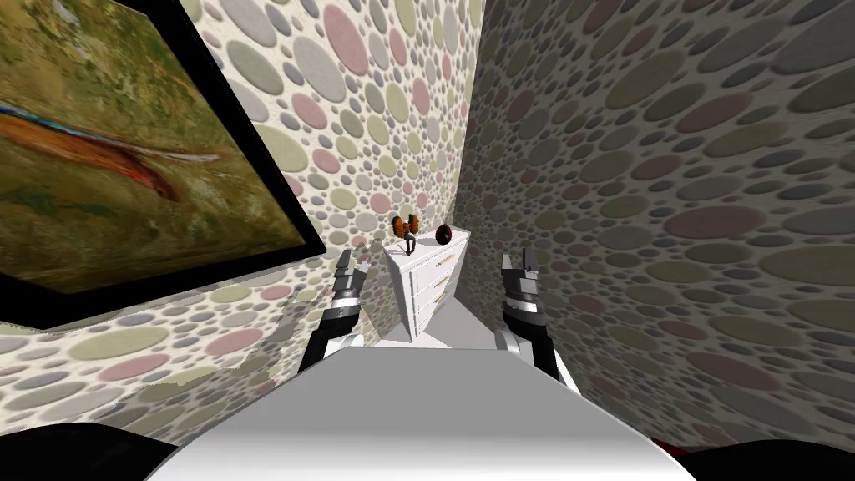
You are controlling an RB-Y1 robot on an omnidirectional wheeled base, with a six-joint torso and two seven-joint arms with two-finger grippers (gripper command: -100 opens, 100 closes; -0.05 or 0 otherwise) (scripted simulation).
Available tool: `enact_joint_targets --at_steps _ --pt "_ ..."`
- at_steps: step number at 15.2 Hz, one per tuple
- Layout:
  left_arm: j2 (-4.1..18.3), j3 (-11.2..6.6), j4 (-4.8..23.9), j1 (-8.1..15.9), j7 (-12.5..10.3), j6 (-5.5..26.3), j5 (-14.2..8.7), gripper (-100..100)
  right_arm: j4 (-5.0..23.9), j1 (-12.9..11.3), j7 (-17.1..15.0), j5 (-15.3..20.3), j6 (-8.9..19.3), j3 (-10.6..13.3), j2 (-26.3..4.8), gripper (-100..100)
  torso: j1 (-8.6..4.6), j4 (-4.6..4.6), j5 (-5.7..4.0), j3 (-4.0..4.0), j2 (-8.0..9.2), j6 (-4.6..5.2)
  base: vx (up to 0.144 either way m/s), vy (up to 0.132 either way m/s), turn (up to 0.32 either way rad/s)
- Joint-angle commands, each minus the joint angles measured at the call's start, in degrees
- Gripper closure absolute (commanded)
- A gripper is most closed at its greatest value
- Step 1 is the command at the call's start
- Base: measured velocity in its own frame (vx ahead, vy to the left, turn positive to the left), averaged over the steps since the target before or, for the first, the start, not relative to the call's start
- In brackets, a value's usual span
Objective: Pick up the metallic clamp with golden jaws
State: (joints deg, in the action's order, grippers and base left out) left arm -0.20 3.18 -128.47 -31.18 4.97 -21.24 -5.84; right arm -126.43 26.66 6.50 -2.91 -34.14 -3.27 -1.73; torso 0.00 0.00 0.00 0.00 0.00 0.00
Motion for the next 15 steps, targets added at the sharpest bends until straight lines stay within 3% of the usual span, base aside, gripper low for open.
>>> enact_joint_targets --at_steps 1,6,7,9,10,12,13,15 --pt "1.96 -0.09 0.0 0.06 0.03 0.2 0.14 -100 0.0 0.0 0.0 0.0 0.0 0.0 0.0 0 0.0 0.0 0.0 0.0 0.0 0.0 0.0 0.001 -0.03" --pt "7.95 -0.66 0.03 0.39 0.22 1.39 1.0 -100 0.0 0.0 0.0 0.0 0.0 0.0 0.0 0 0.06 0.0 0.01 0.0 0.01 0.01 -0.001 0.008 -0.068" --pt "8.03 -0.66 0.03 0.39 0.22 1.39 1.0 -100 0.0 0.0 0.0 0.0 0.0 0.0 0.0 0 0.08 0.0 0.01 0.01 0.01 0.01 -0.002 0.013 -0.073" --pt "11.09 -1.1 0.05 0.65 0.37 2.32 1.67 -100 0.0 0.0 0.0 0.0 0.0 0.0 0.0 0 0.08 0.0 0.01 0.01 0.01 0.01 -0.002 0.012 -0.113" --pt "11.17 -1.1 0.05 0.65 0.37 2.32 1.67 -100 0.0 -0.01 0.0 0.0 0.0 0.0 0.0 0 0.08 0.0 0.02 0.0 0.01 0.03 0.0 0.016 -0.105" --pt "14.27 -1.63 0.08 0.97 0.55 3.45 2.48 -100 0.0 0.0 0.0 0.0 0.0 0.0 0.0 0 0.09 0.0 0.02 0.0 0.0 0.02 -0.002 0.017 -0.122" --pt "14.33 -1.63 0.08 0.97 0.55 3.45 2.48 -100 0.0 -0.01 0.0 0.0 0.0 0.0 0.0 0 0.1 0.0 0.02 0.0 0.01 0.03 -0.003 0.019 -0.115" --pt "17.44 -2.24 0.11 1.33 0.76 4.74 3.41 -100 0.0 -0.01 0.0 0.0 0.0 0.0 0.0 0 0.11 0.0 0.02 0.0 0.0 0.02 -0.001 0.02 -0.159"
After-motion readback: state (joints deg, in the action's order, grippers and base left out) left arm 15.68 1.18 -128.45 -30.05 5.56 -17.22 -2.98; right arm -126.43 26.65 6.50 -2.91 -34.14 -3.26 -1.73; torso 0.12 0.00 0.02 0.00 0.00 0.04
